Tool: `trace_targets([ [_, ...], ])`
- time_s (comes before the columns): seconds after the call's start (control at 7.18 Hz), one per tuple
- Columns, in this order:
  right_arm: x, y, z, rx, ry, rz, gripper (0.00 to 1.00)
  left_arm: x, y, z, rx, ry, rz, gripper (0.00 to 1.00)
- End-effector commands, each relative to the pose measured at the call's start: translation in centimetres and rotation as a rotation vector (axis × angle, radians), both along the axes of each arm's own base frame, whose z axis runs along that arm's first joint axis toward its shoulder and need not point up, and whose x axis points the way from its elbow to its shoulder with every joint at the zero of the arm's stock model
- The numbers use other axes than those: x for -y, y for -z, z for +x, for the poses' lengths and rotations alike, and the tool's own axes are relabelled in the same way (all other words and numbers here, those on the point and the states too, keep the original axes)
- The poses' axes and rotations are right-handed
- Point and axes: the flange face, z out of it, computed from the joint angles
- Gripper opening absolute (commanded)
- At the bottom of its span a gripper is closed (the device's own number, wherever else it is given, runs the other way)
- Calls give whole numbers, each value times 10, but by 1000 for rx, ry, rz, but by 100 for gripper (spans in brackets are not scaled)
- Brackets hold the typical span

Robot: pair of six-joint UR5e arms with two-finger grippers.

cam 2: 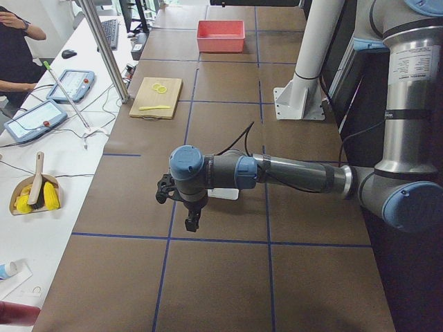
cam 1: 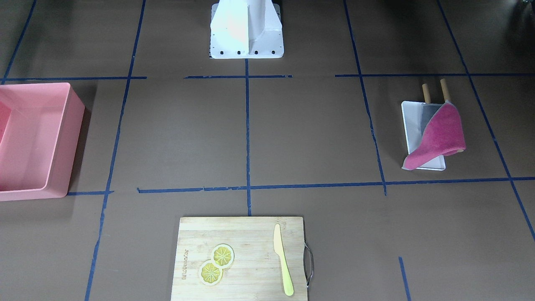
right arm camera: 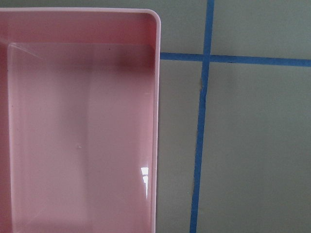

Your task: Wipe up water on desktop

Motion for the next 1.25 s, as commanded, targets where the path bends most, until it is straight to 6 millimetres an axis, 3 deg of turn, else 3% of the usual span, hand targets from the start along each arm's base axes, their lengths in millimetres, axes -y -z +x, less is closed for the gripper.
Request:
trace_targets([
  [0.0, -2, 1, 0, 4, -1, -1, 100, 5, 28, 20, -21, -19, 53, 100],
  [0.28, -2, -1, -2, 25, 0, -8, 100, 17, 68, 100, -39, 19, -33, 99],
  [0.42, -2, 1, -2, 27, 2, -4, 100, 17, 68, 129, -49, 3, -32, 98],
  [0.56, -1, 3, -2, 27, 2, -1, 100, 16, 78, 175, -52, -39, -62, 98],
  [1.11, -1, 1, -3, 28, 3, -4, 100, 16, 83, 208, -49, -67, -95, 88],
])
